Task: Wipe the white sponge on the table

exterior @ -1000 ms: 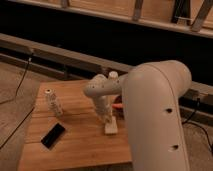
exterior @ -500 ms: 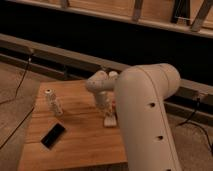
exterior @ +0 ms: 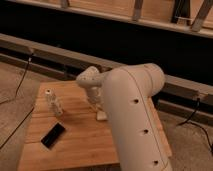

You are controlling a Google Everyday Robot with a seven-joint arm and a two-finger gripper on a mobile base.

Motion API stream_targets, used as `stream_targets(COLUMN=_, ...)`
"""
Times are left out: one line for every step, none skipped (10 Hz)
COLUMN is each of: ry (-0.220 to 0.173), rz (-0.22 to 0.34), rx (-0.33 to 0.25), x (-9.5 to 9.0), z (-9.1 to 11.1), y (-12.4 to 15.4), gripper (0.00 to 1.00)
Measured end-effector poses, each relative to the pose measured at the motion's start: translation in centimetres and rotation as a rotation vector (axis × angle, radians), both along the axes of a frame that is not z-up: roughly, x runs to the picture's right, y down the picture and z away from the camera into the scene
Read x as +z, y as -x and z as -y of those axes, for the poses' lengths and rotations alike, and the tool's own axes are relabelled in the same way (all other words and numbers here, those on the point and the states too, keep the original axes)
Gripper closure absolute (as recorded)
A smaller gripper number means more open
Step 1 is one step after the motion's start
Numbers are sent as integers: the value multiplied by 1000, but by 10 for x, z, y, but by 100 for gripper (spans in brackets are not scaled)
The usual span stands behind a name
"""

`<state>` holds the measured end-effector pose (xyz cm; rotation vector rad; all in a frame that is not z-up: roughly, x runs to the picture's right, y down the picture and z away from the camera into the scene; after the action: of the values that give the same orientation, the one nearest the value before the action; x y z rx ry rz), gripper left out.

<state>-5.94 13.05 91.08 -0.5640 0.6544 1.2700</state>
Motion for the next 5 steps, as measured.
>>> stream_targets(ry=1, rz=12, rx=-2, x=1, z=1, y=7, gripper=90)
stream_targets(ry=2, rz=32, rx=-3, x=1, z=0, y=18, gripper=90)
stream_targets(ry=4, rz=44, rx=-2, x=1, z=-2, y=25, gripper=90)
stream_targets(ry=7, rz=59, rx=0, x=0, z=-4, y=33, gripper=90)
stream_targets(ry=11, rz=81, rx=3, x=-3, z=-8, y=43, gripper=90)
